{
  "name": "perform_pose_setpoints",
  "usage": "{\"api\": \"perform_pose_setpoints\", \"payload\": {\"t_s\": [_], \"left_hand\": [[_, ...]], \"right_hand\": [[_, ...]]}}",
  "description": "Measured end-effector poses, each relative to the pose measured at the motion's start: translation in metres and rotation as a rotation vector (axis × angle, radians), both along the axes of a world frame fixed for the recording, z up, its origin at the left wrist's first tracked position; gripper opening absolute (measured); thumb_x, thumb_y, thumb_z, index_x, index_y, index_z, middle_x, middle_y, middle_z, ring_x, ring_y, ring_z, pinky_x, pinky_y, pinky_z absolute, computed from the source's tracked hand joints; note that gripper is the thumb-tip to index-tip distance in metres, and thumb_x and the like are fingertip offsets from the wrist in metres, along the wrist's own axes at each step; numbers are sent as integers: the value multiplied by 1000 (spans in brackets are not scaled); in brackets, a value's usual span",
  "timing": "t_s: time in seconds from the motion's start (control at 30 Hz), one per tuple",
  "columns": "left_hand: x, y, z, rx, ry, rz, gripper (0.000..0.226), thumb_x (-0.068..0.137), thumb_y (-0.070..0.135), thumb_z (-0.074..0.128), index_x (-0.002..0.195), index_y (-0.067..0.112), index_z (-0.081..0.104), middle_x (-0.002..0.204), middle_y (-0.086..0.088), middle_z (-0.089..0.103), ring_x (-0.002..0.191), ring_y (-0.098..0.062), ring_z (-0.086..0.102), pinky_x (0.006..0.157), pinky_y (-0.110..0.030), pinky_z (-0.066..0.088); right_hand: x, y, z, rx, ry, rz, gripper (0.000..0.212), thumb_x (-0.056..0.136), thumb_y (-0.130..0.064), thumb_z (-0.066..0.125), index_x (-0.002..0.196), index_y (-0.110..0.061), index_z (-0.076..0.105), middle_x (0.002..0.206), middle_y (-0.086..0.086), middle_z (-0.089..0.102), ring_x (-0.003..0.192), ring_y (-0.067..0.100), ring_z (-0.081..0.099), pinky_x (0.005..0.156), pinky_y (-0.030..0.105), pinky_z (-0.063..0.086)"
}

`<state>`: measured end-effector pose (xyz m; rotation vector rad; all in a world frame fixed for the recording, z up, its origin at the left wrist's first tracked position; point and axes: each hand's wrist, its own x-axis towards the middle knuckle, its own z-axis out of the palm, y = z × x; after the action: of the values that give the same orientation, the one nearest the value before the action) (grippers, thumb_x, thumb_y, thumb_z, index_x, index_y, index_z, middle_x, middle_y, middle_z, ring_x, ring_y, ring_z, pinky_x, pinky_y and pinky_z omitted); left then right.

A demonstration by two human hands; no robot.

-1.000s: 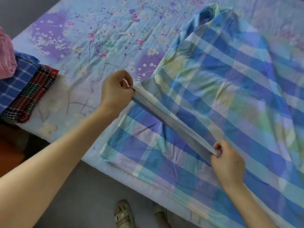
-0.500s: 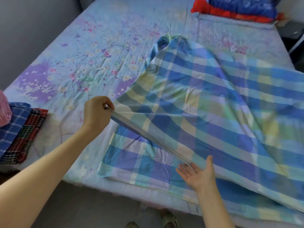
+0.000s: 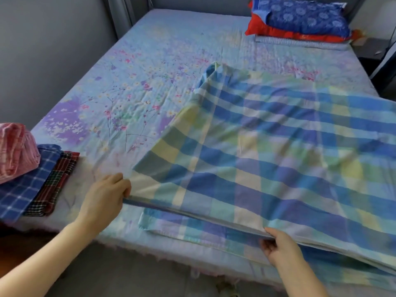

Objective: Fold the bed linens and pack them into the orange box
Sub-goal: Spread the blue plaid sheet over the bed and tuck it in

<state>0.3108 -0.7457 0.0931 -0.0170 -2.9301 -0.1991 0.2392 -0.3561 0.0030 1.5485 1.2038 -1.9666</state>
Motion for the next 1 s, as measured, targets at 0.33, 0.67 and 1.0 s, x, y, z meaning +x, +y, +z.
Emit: {"api": "perform_pose_setpoints", "payload": {"t_s": [0.33, 0.67, 1.0], "left_hand": [[-1, 4, -128, 923, -273, 959, 14, 88, -1, 52, 77, 3, 61, 76, -17, 62, 74, -34, 62, 69, -40, 54], [12, 10, -181, 916, -566, 817, 13, 76, 5, 69, 88, 5, 64, 79, -10, 60, 75, -23, 52, 65, -30, 39], [36, 9, -169, 1011, -312, 663, 17, 86, -2, 61, 81, 14, 58, 71, -10, 59, 65, -18, 48, 54, -20, 39]], "right_hand": [[27, -12, -60, -41, -31, 100, 16, 93, 4, 47, 78, -2, 47, 63, 15, 58, 48, 26, 62, 30, 26, 47], [39, -14, -100, 78, -86, 89, 20, 95, -5, 51, 76, -6, 48, 35, 4, 55, 30, 13, 56, 29, 23, 45], [37, -7, -115, 184, -119, 125, 20, 92, -2, 54, 74, -6, 47, 38, 7, 53, 24, 5, 45, 29, 11, 37]]}}
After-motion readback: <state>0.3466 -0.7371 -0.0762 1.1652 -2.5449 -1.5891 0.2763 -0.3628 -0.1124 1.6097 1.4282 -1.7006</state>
